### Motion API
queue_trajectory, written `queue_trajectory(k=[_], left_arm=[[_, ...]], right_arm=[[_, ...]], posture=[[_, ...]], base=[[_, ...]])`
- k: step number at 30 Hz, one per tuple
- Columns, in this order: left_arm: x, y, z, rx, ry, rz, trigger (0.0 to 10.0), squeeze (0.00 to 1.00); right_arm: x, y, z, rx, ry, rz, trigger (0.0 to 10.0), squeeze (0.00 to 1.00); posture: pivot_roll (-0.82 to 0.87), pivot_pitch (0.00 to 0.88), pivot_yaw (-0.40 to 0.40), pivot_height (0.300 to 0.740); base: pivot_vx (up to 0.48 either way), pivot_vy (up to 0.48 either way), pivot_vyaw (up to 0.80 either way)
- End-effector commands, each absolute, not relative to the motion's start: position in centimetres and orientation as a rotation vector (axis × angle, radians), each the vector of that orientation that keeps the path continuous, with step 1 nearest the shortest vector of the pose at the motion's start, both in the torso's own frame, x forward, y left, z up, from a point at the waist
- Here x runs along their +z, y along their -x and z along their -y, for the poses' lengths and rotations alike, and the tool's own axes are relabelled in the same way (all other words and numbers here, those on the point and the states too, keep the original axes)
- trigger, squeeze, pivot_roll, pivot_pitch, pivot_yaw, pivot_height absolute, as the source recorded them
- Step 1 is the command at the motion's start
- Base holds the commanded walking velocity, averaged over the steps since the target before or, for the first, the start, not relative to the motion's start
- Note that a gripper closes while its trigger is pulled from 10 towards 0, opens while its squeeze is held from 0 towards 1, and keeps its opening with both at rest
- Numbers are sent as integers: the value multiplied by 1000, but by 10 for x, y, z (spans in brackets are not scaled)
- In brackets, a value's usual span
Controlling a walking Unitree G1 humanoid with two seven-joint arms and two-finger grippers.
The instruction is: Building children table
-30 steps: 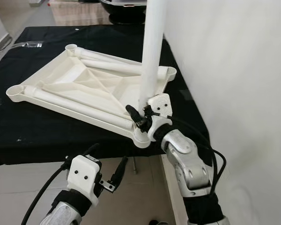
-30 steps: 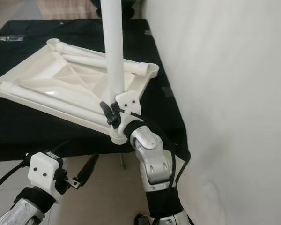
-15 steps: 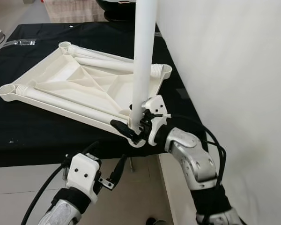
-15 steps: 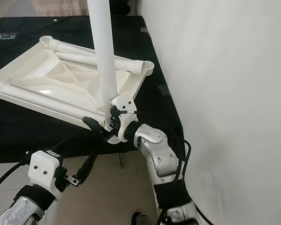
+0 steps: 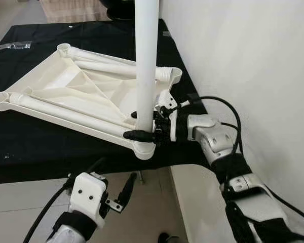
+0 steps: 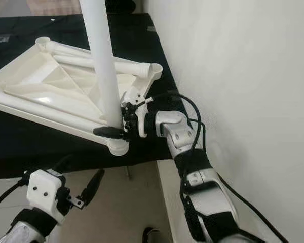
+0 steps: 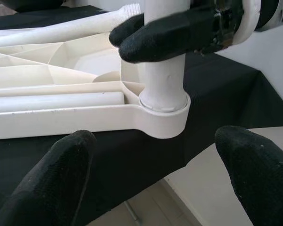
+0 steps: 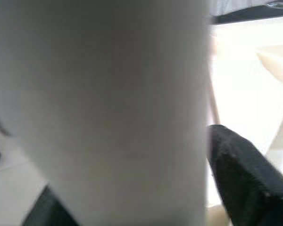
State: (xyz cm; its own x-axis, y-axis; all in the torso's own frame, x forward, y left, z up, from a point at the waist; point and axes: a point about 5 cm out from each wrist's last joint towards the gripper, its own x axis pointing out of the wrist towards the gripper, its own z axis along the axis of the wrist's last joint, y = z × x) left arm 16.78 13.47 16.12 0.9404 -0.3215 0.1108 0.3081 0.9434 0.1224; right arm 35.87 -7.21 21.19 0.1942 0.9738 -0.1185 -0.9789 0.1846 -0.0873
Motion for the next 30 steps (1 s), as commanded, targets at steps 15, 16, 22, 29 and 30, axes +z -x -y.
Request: queue_trajectory(k=[15,16,22,29,30], left_arm=[[160,-162,-133,-326,-103,103,10000,0],[160,-164,-134,-321,-103,105,10000,0],[159,-170,-136,-317,-105,107,10000,0],[155,-187,-143,-269,-121,114,10000,0],[155,-187,-143,-269,-121,114,10000,0]], right_arm=[[175,-363,101,671,169,-138,0,0],[167,-349,105,498,153,-147,0,0],[162,-319,89,374,93,-137,0,0],[181,-325,63,371,9,-33,10000,1000],[181,-325,63,371,9,-33,10000,1000]], posture=[[51,254,-77,740],[39,253,-69,740],[17,230,-53,740],[16,155,-47,740],[16,155,-47,740]], base=[[0,0,0],[0,0,0],[0,0,0],[0,0,0],[0,0,0]])
